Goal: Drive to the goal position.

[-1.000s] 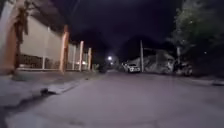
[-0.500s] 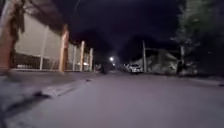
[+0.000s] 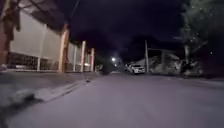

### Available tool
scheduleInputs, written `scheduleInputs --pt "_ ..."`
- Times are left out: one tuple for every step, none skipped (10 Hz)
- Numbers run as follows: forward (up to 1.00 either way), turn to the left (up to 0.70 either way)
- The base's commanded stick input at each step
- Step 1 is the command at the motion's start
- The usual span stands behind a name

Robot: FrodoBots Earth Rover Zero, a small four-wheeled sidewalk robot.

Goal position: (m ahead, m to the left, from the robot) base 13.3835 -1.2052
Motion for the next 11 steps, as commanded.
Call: scheduleInputs --pt "0.7 0.0" --pt "0.7 0.0" --pt "0.7 0.0" --pt "0.7 0.0" --pt "0.7 0.0" --pt "0.7 0.0" --pt "0.7 0.0" --pt "0.7 0.0" --pt "0.7 0.0" --pt "0.7 0.0" --pt "0.7 0.0"
